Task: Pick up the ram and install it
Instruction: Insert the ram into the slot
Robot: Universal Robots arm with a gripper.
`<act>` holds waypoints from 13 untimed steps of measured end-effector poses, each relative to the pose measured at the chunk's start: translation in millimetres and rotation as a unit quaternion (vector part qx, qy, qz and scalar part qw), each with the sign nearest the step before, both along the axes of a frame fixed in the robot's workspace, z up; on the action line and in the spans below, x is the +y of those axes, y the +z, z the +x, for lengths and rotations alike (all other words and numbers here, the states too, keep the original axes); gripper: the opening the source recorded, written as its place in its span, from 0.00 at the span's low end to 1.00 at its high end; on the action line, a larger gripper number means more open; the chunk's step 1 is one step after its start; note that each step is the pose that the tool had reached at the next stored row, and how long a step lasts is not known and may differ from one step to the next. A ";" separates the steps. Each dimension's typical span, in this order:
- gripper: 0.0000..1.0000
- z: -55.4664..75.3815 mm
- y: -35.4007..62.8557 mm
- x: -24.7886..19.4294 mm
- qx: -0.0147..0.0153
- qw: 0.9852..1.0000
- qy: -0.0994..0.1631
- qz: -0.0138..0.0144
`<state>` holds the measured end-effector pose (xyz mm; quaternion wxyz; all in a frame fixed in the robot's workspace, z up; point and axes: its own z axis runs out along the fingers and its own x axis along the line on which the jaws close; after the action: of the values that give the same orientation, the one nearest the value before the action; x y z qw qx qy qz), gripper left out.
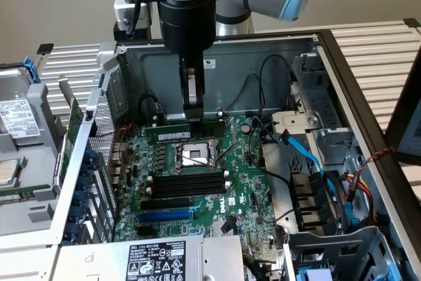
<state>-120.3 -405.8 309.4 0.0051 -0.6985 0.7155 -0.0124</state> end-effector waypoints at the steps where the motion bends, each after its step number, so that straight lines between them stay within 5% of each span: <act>1: 0.12 0.0 -1.2 0.0 -0.001 1.000 0.000 0.001; 13: 0.12 -0.1 -20.0 -1.9 -0.001 1.000 0.000 0.003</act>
<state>-120.4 -407.7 289.5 0.0078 -0.6986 0.7154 -0.0115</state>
